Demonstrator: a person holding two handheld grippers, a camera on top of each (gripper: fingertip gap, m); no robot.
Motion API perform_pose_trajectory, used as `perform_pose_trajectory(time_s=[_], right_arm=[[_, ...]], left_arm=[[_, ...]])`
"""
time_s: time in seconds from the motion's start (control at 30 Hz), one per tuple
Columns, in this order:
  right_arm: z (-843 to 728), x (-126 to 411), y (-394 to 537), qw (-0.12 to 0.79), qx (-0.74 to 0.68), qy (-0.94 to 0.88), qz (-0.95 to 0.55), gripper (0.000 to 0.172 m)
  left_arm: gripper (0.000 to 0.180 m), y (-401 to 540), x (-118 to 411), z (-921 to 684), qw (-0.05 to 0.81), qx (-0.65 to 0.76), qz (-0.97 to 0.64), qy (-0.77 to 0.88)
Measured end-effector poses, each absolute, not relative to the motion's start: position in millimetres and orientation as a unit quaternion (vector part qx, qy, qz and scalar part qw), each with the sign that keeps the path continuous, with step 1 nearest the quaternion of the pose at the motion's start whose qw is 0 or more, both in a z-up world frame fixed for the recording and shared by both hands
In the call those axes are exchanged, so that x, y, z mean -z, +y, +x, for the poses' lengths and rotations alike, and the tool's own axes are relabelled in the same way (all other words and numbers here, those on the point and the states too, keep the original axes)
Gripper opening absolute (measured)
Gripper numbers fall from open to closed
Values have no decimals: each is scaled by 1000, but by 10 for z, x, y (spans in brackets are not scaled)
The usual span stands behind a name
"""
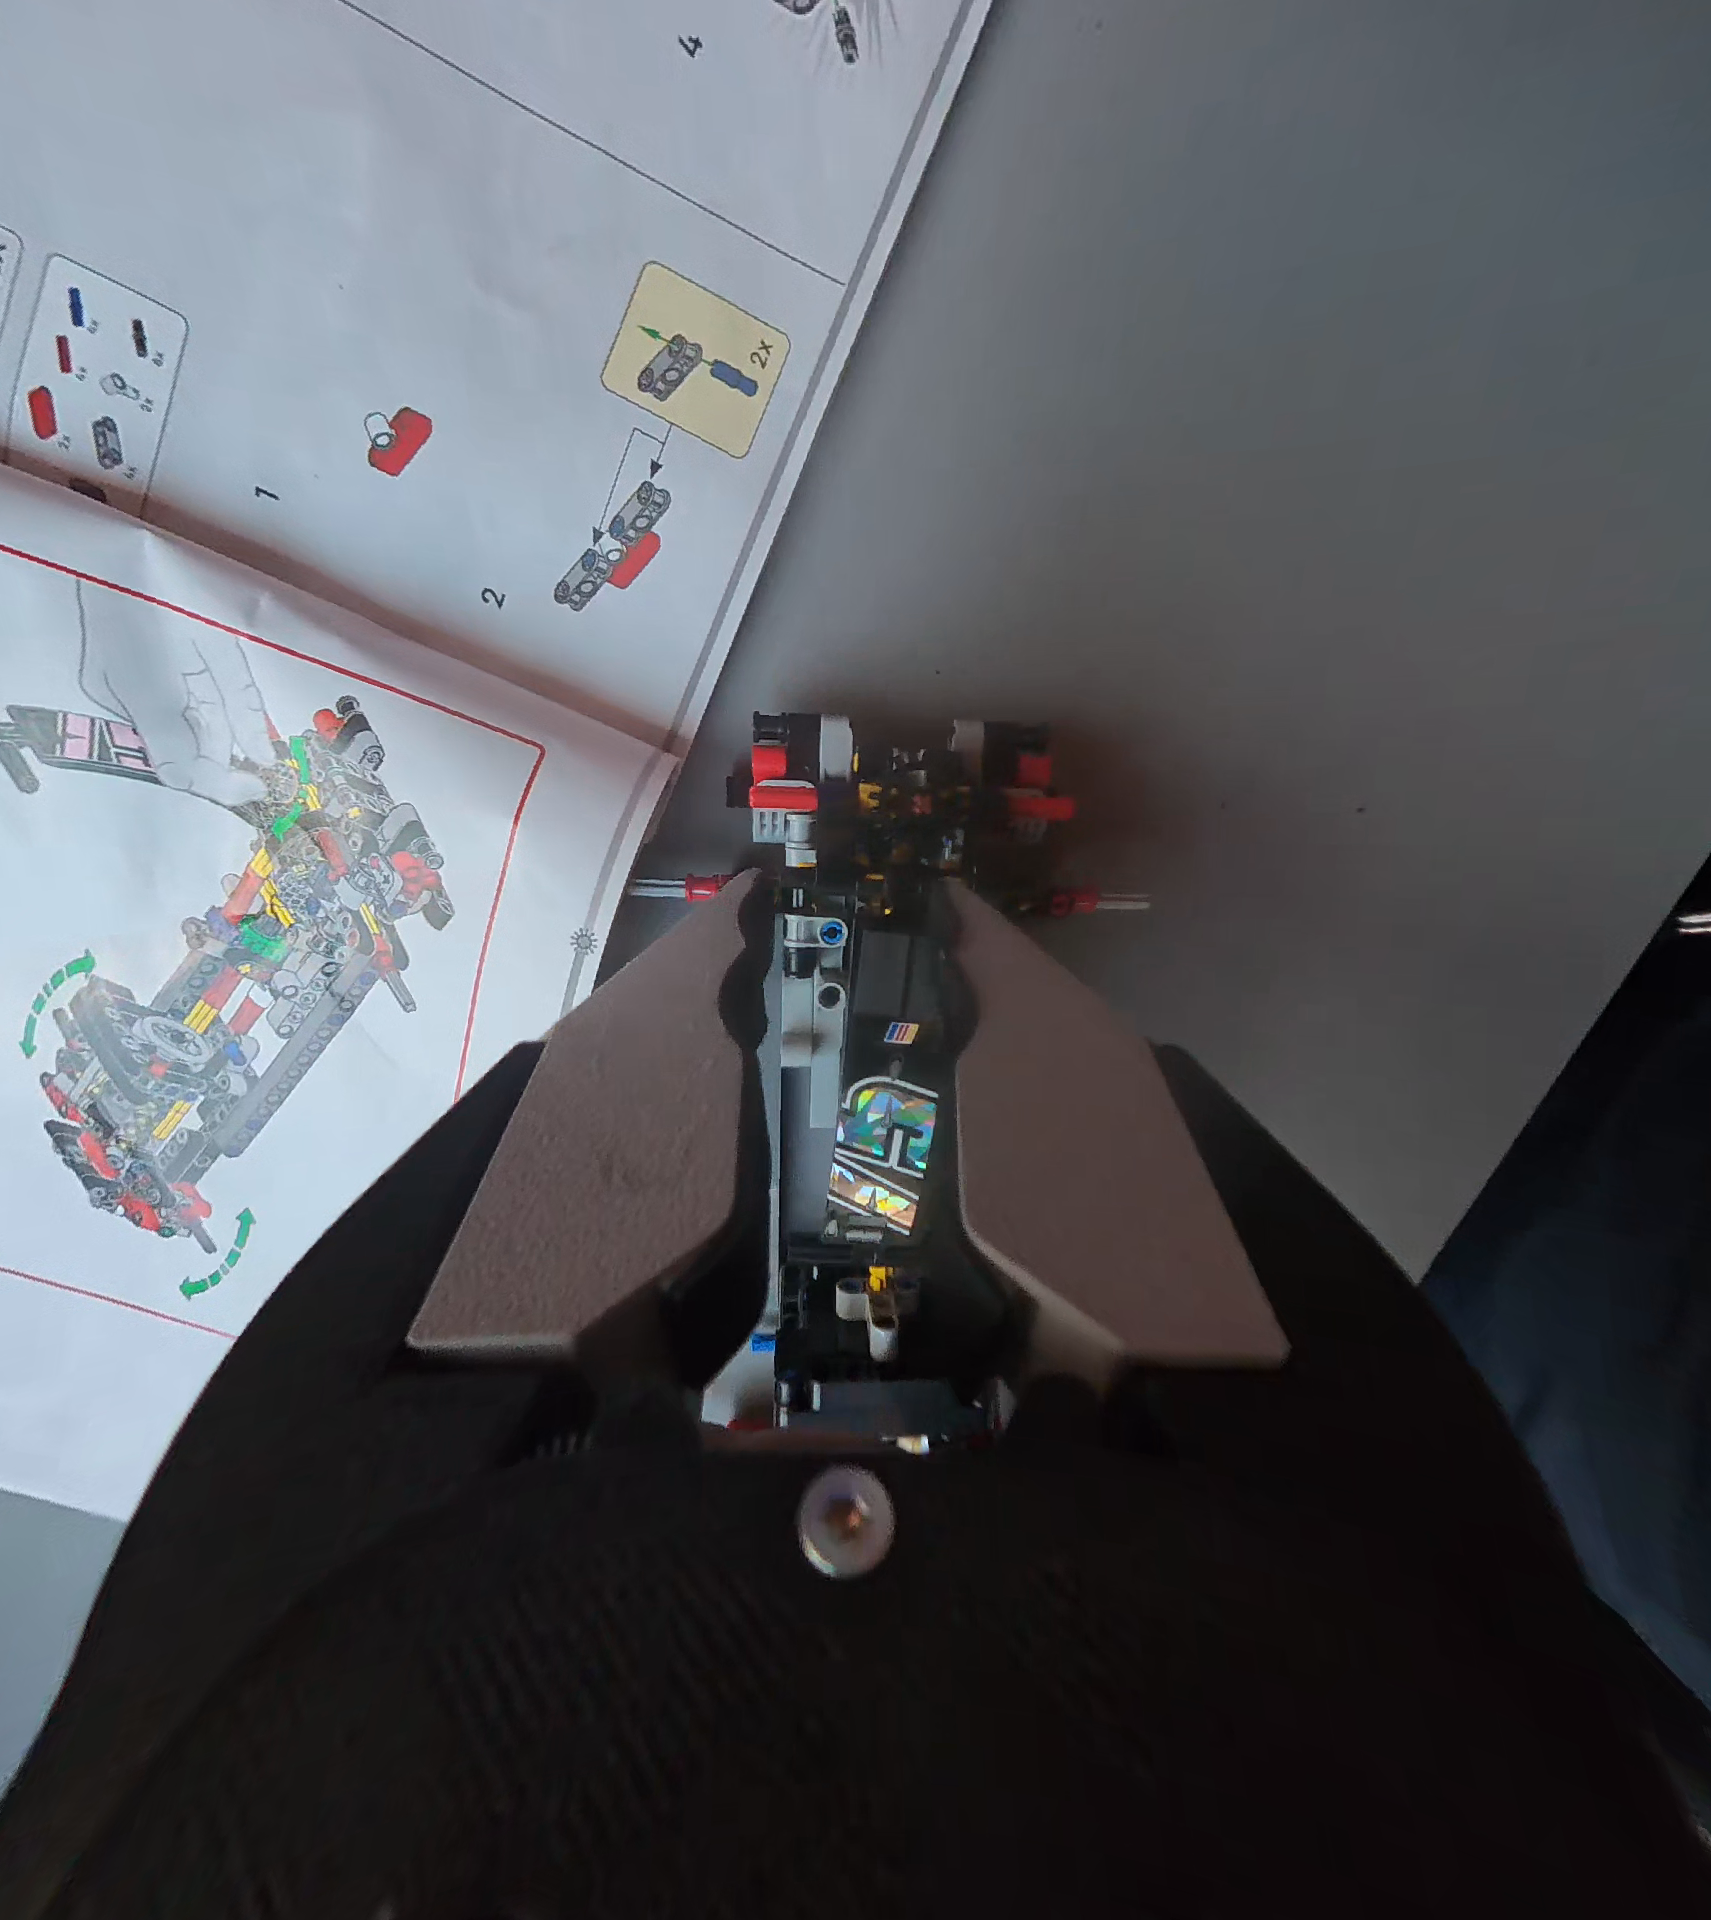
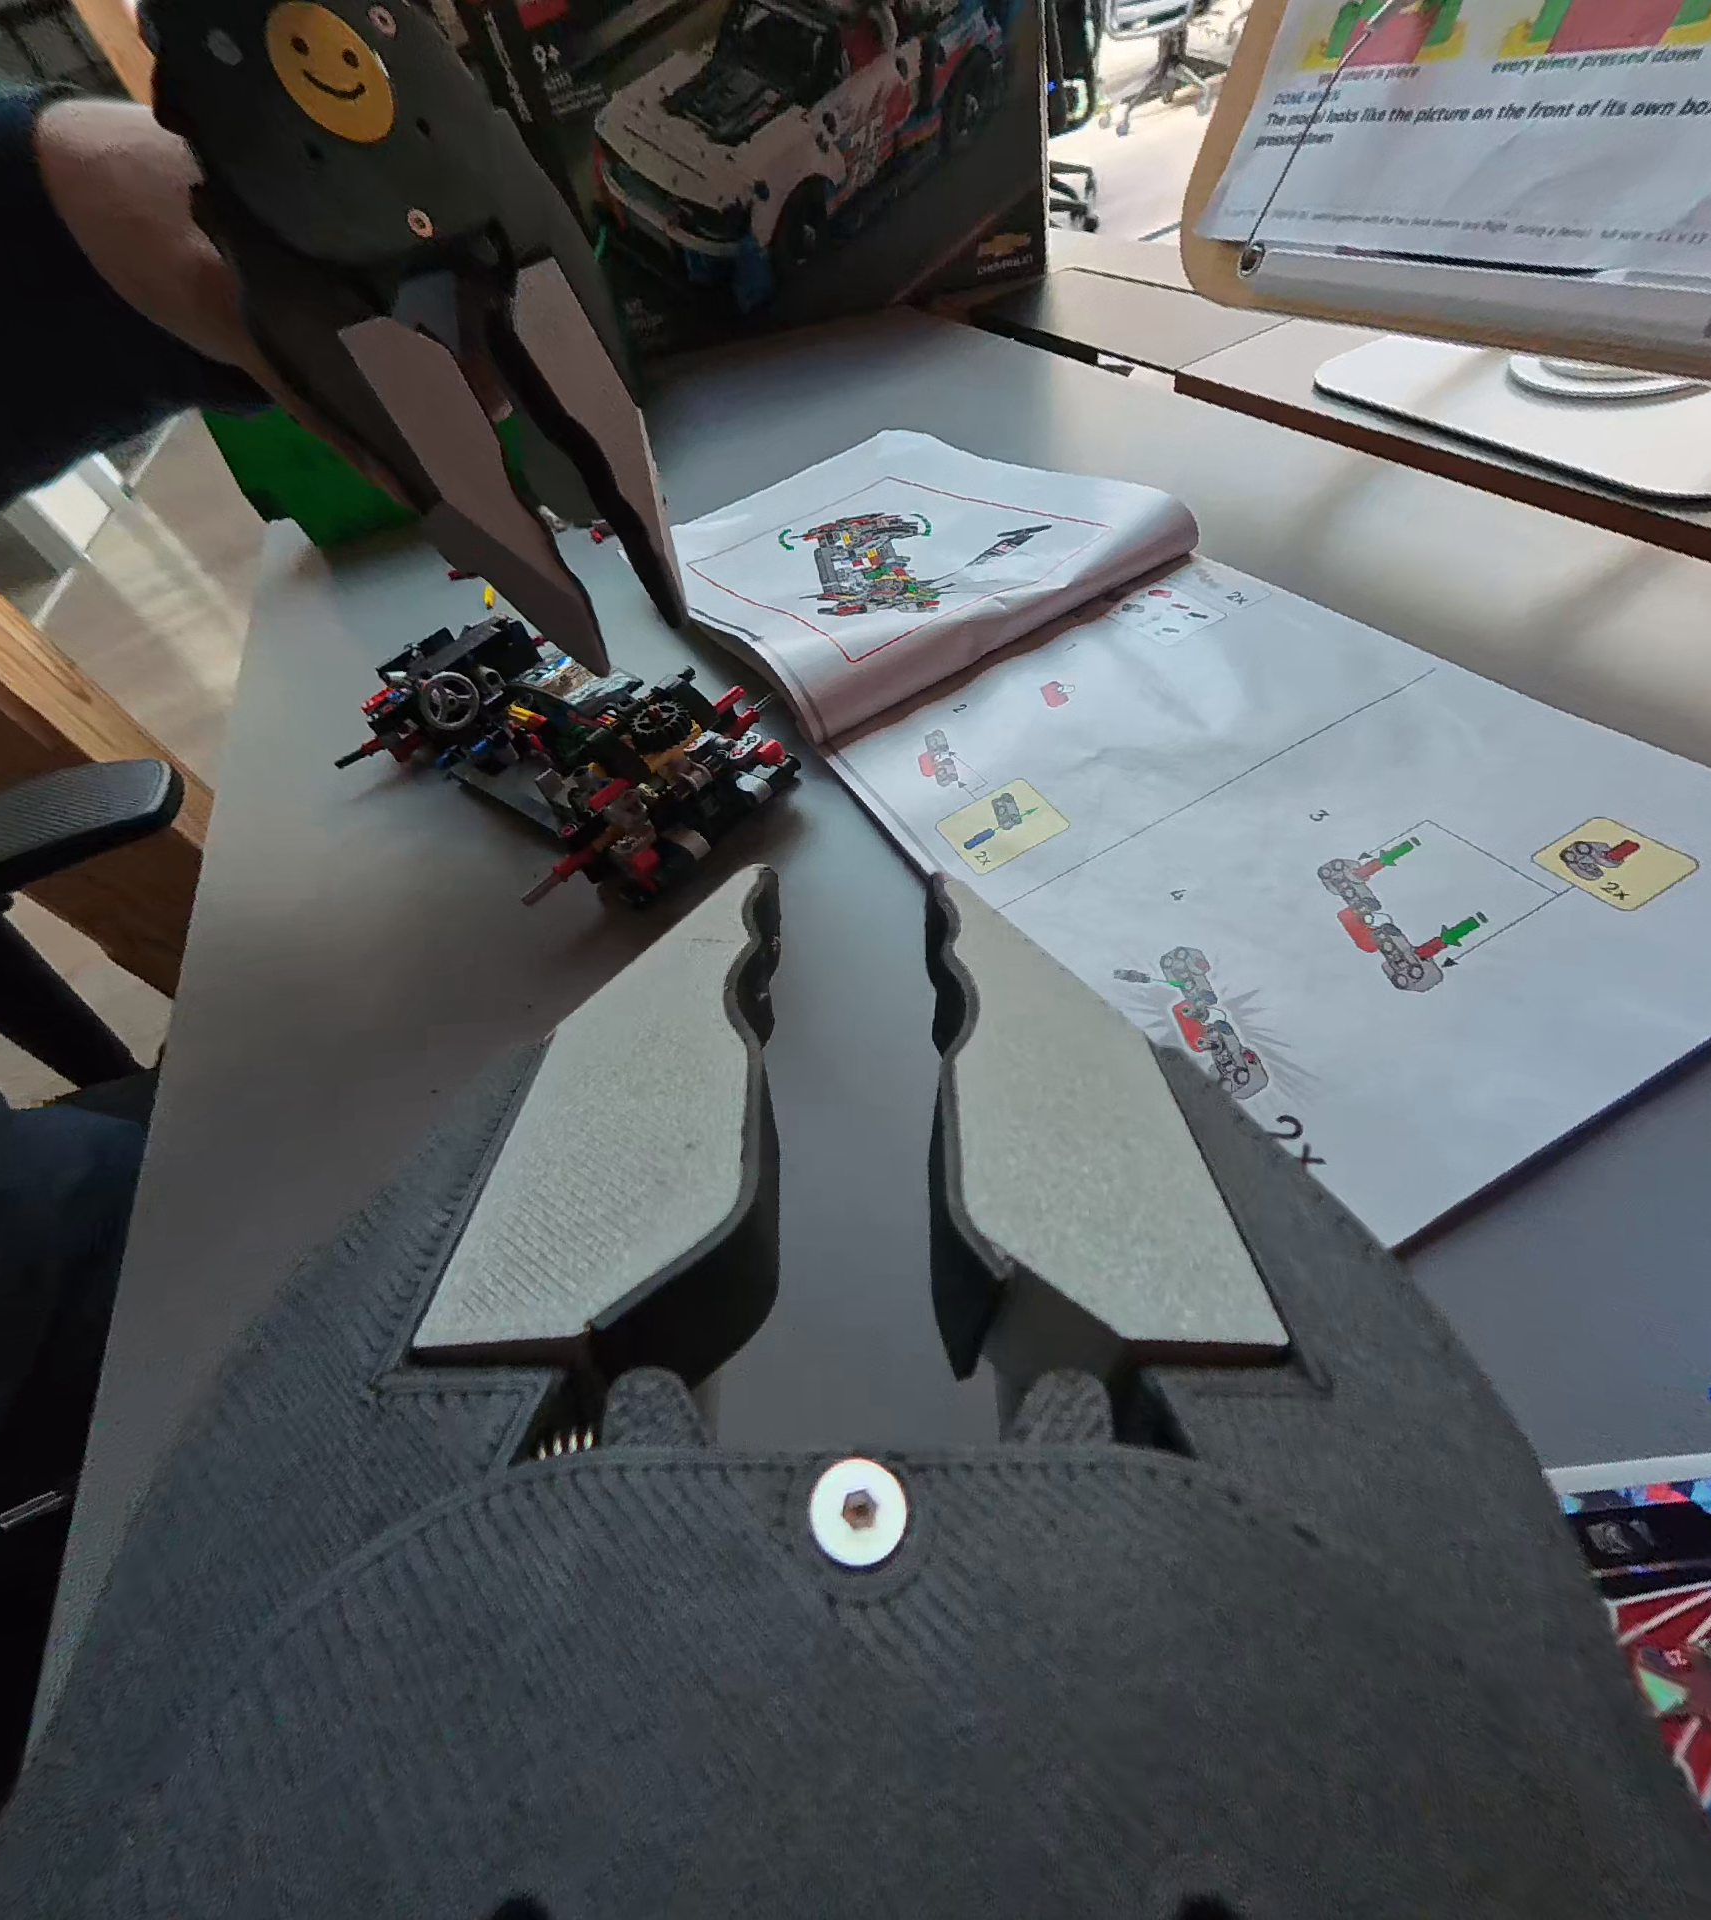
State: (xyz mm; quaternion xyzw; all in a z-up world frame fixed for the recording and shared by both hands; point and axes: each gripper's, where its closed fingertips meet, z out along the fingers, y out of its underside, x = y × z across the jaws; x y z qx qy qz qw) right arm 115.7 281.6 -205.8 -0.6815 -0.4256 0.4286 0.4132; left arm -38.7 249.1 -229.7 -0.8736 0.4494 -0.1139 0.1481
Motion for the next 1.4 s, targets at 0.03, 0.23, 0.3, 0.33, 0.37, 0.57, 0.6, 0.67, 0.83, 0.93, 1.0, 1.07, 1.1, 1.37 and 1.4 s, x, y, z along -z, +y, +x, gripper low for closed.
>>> perform_pose_trajectory(time_s=[0.03,0.23,0.3,0.33,0.37,0.57,0.6,0.67,0.83,0.93,1.0,1.07,1.1,1.37,1.4], right_arm=[[1155,2061,2824,418,-423,-427,-681,25],[1121,2115,2810,410,-426,-430,-682,24],[1110,2125,2800,408,-426,-433,-682,23],[1105,2129,2792,406,-426,-434,-681,23],[1099,2134,2785,405,-427,-436,-681,23],[1080,2123,2748,403,-431,-440,-677,23],[1081,2115,2745,403,-432,-440,-676,23],[1083,2102,2740,403,-435,-439,-675,23],[1077,2081,2716,401,-442,-438,-672,23],[1066,2084,2698,399,-442,-441,-671,23],[1060,2085,2690,399,-442,-443,-670,23],[1059,2082,2687,399,-442,-443,-670,23],[1060,2078,2690,400,-442,-442,-670,23],[1075,2054,2710,403,-445,-436,-670,23],[1074,2057,2708,402,-446,-437,-670,23]], left_arm=[[25,2494,2298,-378,153,117,-873,449],[24,2479,2403,-355,145,131,-871,450],[23,2478,2401,-329,145,136,-870,452],[23,2489,2395,-323,146,135,-869,453],[23,2500,2388,-312,147,134,-869,453],[17,2506,2435,-235,121,137,-865,468],[17,2512,2431,-224,120,137,-864,469],[15,2500,2435,-213,111,135,-860,479],[8,2473,2437,-199,93,126,-854,496],[7,2474,2443,-205,86,127,-857,493],[7,2474,2444,-212,83,133,-859,487],[7,2478,2445,-211,80,139,-863,479],[7,2478,2445,-212,79,141,-865,476],[7,2464,2447,-212,69,93,-864,490],[7,2462,2447,-211,68,85,-863,494]])
